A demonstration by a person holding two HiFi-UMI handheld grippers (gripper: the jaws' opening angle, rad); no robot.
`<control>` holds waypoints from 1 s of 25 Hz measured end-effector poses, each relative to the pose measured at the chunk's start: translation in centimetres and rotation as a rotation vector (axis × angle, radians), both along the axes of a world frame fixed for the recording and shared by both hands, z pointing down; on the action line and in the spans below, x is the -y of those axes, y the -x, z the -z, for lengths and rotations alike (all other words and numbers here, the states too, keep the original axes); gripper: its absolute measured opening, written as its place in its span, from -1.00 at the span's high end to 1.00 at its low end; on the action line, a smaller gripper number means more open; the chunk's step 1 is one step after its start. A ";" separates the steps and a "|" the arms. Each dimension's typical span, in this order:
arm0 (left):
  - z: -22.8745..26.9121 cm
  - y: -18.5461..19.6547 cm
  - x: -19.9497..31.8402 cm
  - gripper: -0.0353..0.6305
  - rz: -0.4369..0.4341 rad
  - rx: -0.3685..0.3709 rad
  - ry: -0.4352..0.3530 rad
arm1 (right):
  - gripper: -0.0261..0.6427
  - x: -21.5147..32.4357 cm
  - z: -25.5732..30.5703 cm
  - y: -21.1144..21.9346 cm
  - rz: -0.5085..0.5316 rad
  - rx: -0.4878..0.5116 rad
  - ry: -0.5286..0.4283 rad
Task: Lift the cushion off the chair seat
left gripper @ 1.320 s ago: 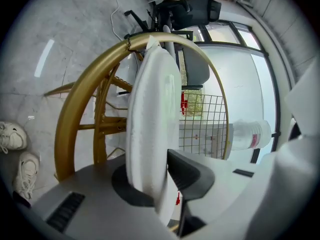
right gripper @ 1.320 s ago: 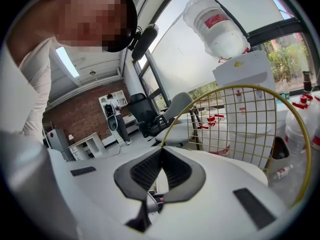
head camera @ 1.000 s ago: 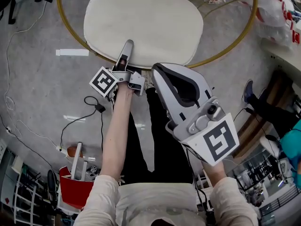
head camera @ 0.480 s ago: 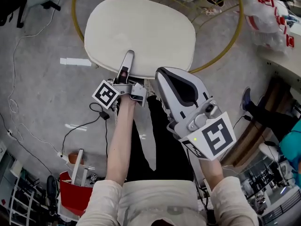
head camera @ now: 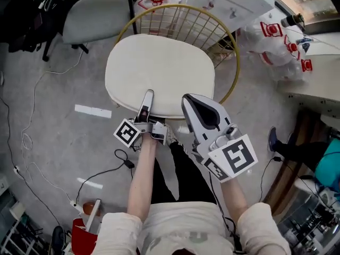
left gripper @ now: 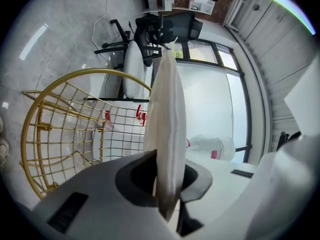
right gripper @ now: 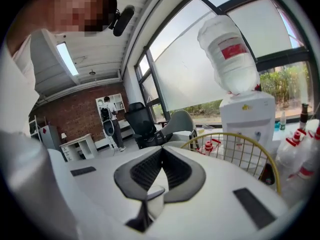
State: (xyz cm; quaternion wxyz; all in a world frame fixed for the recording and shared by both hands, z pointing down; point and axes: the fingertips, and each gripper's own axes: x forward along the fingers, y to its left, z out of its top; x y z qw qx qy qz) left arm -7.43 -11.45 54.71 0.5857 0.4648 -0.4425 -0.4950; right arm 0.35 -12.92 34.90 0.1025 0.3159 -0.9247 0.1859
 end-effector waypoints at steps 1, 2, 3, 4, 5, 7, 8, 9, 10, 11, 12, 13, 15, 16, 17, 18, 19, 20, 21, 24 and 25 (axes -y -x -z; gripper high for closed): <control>1.5 0.1 0.3 0.75 -0.002 0.005 -0.008 | 0.88 0.4 1.4 -0.2 -0.009 -0.001 -0.008; 3.2 0.3 0.8 0.75 -0.004 0.016 -0.022 | 0.88 0.9 3.0 -0.5 -0.020 0.003 -0.022; 4.9 0.6 1.6 0.75 -0.007 0.032 -0.043 | 0.88 1.5 4.7 -0.6 -0.033 0.010 -0.042; 6.8 1.1 2.7 0.75 -0.009 0.052 -0.070 | 0.88 2.2 6.4 -0.8 -0.046 0.017 -0.070; 8.8 1.7 3.9 0.75 -0.010 0.075 -0.101 | 0.88 2.8 8.1 -0.8 -0.058 0.022 -0.102; 12.7 2.9 5.7 0.75 -0.009 0.130 -0.155 | 0.88 3.6 11.2 -0.8 -0.078 0.030 -0.151; 14.5 3.5 6.2 0.75 -0.008 0.169 -0.173 | 0.88 3.8 12.6 -0.8 -0.085 0.033 -0.164; 16.4 4.0 6.6 0.75 -0.007 0.208 -0.188 | 0.88 3.8 13.8 -0.8 -0.091 0.037 -0.173; 18.3 4.4 6.9 0.75 -0.005 0.240 -0.205 | 0.88 3.9 15.0 -0.7 -0.096 0.042 -0.182; 20.4 4.8 7.3 0.75 -0.003 0.273 -0.223 | 0.88 3.8 16.3 -0.6 -0.101 0.048 -0.195; 22.3 5.2 7.7 0.75 -0.002 0.314 -0.241 | 0.88 3.8 17.6 -0.5 -0.106 0.057 -0.213; 24.0 5.7 8.1 0.75 -0.004 0.370 -0.257 | 0.88 3.7 18.9 -0.3 -0.110 0.071 -0.234; 27.4 6.5 8.6 0.75 -0.010 0.491 -0.287 | 0.88 3.5 21.3 0.0 -0.117 0.105 -0.277; 29.1 6.8 8.8 0.75 -0.010 0.546 -0.304 | 0.88 3.4 22.6 0.2 -0.121 0.120 -0.299; 30.9 6.9 8.9 0.75 -0.009 0.598 -0.321 | 0.88 3.3 23.8 0.3 -0.125 0.132 -0.321; 32.6 7.0 9.0 0.75 -0.006 0.646 -0.336 | 0.88 3.2 25.0 0.3 -0.129 0.142 -0.342; 34.2 7.1 9.0 0.75 0.000 0.690 -0.347 | 0.88 3.1 26.0 0.3 -0.133 0.150 -0.361; 35.7 7.2 9.0 0.75 0.009 0.728 -0.354 | 0.88 3.1 26.9 0.4 -0.136 0.156 -0.375; 37.2 7.4 9.0 0.75 0.023 0.765 -0.357 | 0.88 3.1 27.6 0.6 -0.137 0.161 -0.388; 41.3 8.0 8.8 0.75 0.069 0.894 -0.358 | 0.88 3.3 29.7 1.0 -0.150 0.178 -0.430; 42.6 8.1 8.7 0.75 0.080 0.943 -0.356 | 0.88 3.4 30.4 1.1 -0.156 0.184 -0.446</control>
